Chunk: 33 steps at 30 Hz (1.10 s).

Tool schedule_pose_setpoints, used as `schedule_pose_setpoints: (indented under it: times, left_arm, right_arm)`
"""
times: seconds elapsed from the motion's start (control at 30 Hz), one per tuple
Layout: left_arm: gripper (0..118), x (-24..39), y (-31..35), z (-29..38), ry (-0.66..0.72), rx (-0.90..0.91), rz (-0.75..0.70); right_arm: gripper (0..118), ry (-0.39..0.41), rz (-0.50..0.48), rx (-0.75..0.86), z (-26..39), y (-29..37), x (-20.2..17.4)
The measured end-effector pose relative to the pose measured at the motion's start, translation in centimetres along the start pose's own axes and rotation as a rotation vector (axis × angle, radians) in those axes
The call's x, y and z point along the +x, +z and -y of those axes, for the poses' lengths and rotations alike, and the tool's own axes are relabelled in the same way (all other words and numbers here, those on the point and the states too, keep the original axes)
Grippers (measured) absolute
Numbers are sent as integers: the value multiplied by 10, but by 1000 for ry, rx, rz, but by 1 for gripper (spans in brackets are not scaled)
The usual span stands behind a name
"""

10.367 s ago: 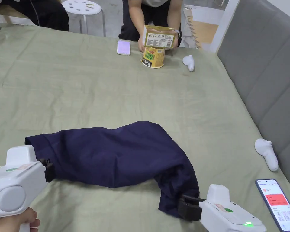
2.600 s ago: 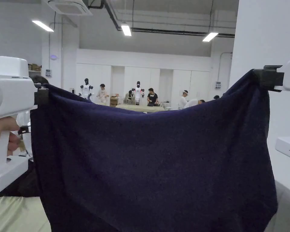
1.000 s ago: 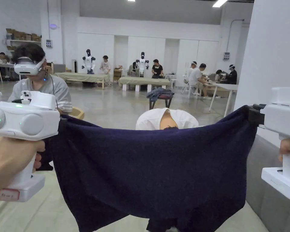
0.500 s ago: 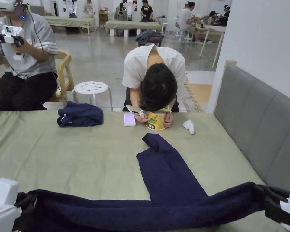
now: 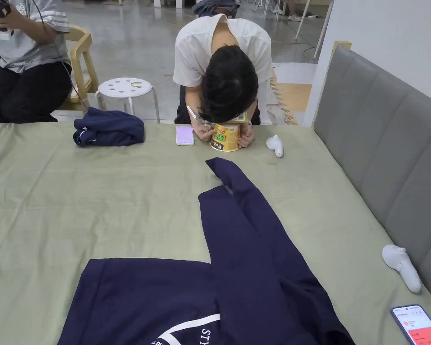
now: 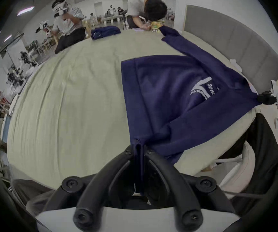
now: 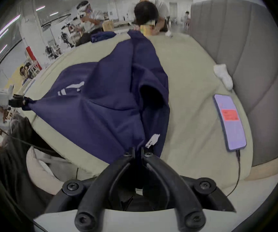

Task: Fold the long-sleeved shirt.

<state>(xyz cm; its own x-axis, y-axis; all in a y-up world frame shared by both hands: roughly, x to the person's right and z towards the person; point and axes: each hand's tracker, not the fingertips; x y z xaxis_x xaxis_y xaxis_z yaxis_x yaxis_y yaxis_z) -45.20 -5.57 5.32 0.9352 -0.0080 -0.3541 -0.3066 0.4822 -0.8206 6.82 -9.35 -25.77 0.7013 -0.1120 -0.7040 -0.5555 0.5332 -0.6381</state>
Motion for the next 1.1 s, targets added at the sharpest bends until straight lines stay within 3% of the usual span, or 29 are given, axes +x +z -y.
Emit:
schedule_pose_setpoints:
  times: [0.1,0.17,0.2,0.27,0.3,0.37,0.47,0.63,0.67,0.7,0.73,0.77,0.8,0.83,0.87,0.93,1.0,1.03,1.07,1.1]
  left_arm:
    - [13,5,-11,3,9,-29,-6]
    - [26,7,-18,0,24,-46,-27]
    - [45,7,-22,2,26,-64,-51]
    - [84,2,-24,2,64,-71,-73]
    - [105,-3,-22,1,105,-84,-53]
    - [109,-11,-20,2,168,-122,-30]
    - [109,-12,7,-5,205,61,-95]
    - [109,-1,38,-45,286,247,-135]
    - [109,5,42,-54,275,271,-137]
    - [104,11,44,-62,252,289,-120]
    - [91,18,44,-71,246,318,-104]
    - [68,25,42,-78,262,363,-97]
    - [23,32,37,-86,251,383,-107]
    - [7,39,29,-93,229,395,-119]
    - [7,42,19,-98,219,430,-129]
    - [5,48,2,-109,153,477,-39]
    - [4,58,-17,-128,171,442,-57]
    - [4,59,-28,-136,171,430,-54]
    - [4,58,-39,-144,187,416,-46]
    - [4,56,-49,-152,213,392,-36]
  right_arm:
    - [4,12,4,-28,-4,-9,0]
    - [8,14,12,-41,-2,-14,-3]
    - [31,16,15,-43,-2,-16,-3]
    - [93,22,48,-47,0,-20,-3]
    - [118,26,71,-52,0,-20,-3]
    - [117,21,102,-31,1,-13,-5]
    - [117,-39,87,107,-11,15,-12]
    - [118,-41,132,331,-48,46,-41]
    - [117,-33,150,367,-57,46,-48]
    - [107,-32,143,406,-63,44,-54]
    - [87,-27,135,434,-70,40,-60]
    - [55,-24,132,455,-76,35,-66]
    - [3,-28,143,464,-83,25,-71]
    - [0,-32,176,471,-90,15,-77]
    - [0,-34,158,467,-97,4,-82]
    - [0,-84,12,422,-117,-24,-86]
    - [0,-22,84,439,-140,-52,-105]
    - [15,-29,87,443,-155,-67,-112]
    - [51,-38,79,440,-173,-84,-116]
    - [108,-48,45,419,-194,-103,-119]
